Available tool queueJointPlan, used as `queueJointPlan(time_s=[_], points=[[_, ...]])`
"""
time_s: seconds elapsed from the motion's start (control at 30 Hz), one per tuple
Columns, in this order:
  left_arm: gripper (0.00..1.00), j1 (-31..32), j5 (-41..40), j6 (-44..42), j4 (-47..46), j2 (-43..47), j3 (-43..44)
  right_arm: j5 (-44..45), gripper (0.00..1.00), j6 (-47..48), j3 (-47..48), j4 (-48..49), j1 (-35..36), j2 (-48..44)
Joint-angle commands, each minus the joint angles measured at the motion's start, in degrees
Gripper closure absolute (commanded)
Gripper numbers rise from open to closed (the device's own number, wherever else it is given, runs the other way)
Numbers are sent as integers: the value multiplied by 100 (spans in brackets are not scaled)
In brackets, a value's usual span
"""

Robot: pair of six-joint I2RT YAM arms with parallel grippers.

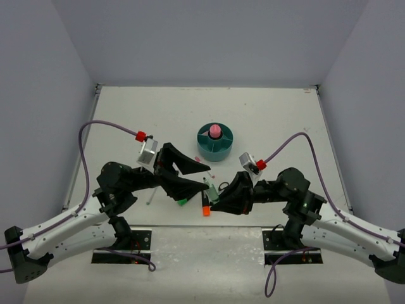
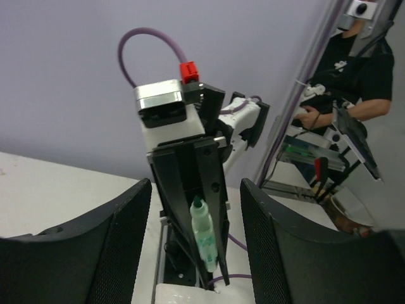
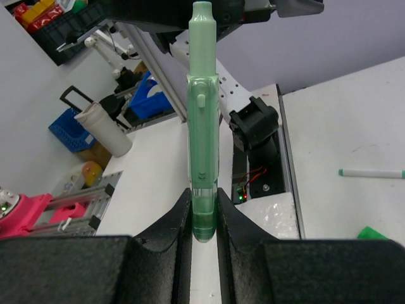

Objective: Sort the stationery into containers
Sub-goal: Close the pen cap on the pen.

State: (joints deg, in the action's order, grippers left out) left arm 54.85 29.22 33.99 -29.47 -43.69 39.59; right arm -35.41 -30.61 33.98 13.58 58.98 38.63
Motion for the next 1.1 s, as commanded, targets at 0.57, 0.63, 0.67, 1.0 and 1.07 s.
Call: queueJointPlan(time_s=[0.57,0.63,0.67,1.0,1.07], points=[[68,26,283,342,-186,-337,146,9,100,201,523,8,13,180],[79,26,292,351,-196,-387,182,39,100,210,542,-7,17,191],[87,27,287,350,-179,-404,208,54,100,217,550,-22,16,200],[100,26,-1480,154,1223,142,785,682,100,679,-218,-439,8,92],[100,26,-1831,35,1500,315,946,612,100,629,-521,-289,8,51]])
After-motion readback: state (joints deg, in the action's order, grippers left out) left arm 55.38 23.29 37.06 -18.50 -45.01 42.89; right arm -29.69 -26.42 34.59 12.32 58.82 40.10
